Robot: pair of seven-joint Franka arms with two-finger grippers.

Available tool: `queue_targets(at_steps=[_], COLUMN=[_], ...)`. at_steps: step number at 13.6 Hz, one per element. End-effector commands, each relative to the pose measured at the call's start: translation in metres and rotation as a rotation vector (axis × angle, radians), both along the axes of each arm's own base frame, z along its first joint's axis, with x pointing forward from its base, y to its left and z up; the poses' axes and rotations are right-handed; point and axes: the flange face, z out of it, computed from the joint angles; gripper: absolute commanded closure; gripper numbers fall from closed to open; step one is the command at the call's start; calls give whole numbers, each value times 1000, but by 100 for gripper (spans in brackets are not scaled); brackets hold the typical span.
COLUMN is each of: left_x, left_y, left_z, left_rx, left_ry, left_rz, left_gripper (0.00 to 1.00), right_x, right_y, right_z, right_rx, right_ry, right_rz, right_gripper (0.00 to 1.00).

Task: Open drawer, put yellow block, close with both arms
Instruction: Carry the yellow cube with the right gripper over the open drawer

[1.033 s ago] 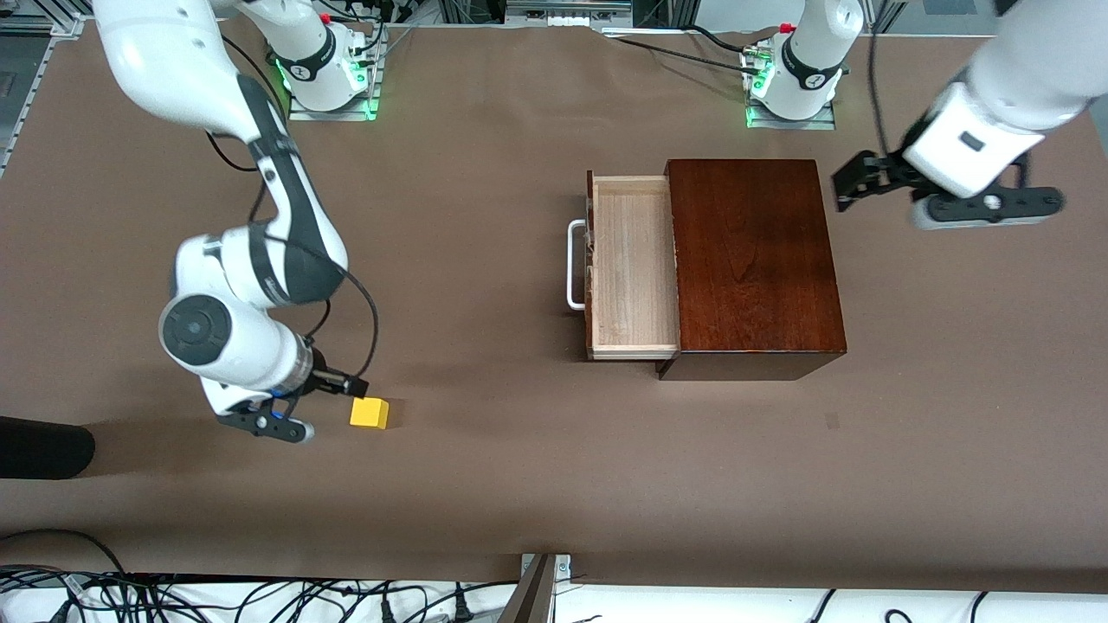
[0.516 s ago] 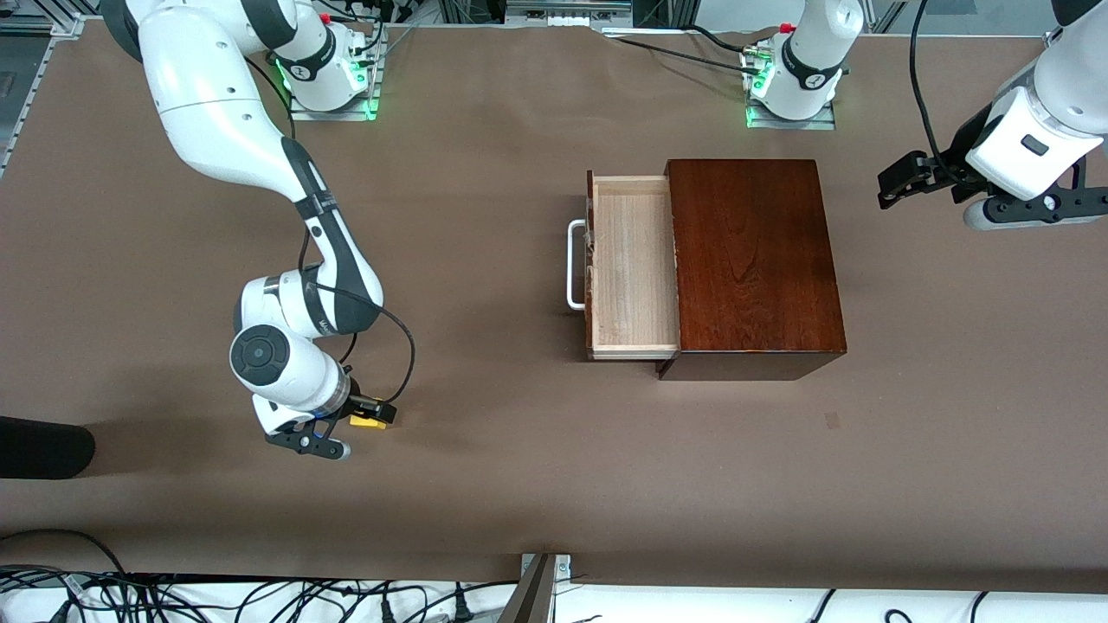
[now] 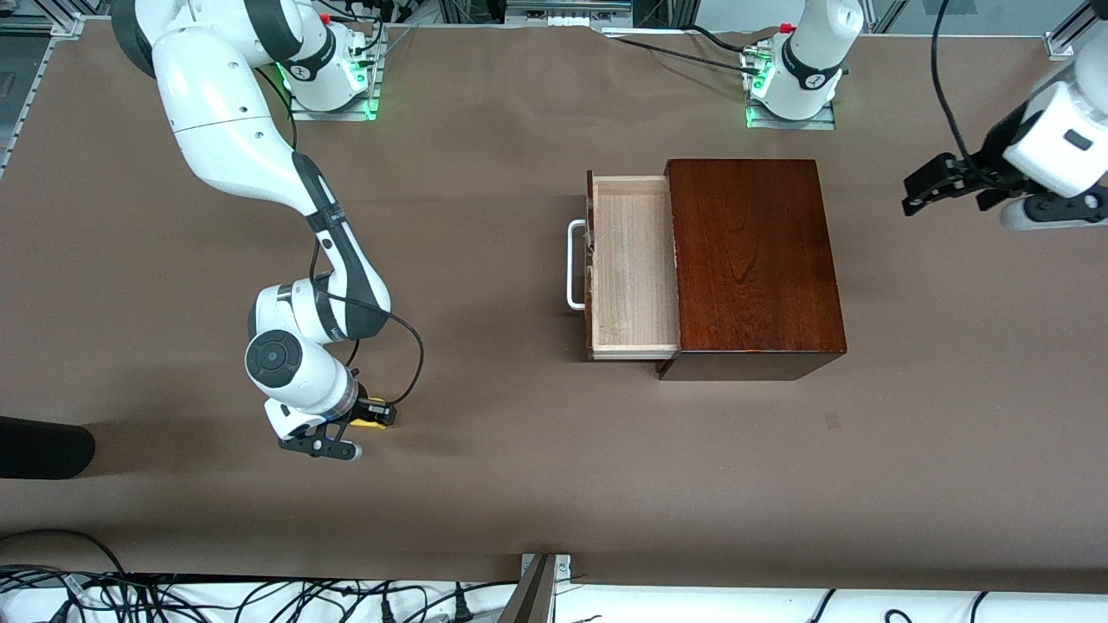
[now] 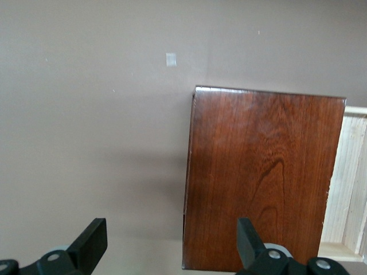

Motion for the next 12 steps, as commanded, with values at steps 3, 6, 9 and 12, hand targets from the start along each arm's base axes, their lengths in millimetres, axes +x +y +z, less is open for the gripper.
queue_targets(at_steps=[3,6,9,12], left_x=[17,22,26,30], left_y=[19,22,11,0], left_z=[16,19,11,3], left_rx=[-22,-23,-12,8], left_ry=[-45,-87,-73,-61], left_rz=[10,16,-5,-16], left_gripper=[0,0,0,0], right_x=[1,-26,-71,-116], right_y=[-3,-3,1,46], right_z=[71,176,267,311], right_rx=[-10,-27,-27,-20], right_ry=[38,127,228,292], right_rz=[41,47,23,-129], right_gripper=[100,100,100,100])
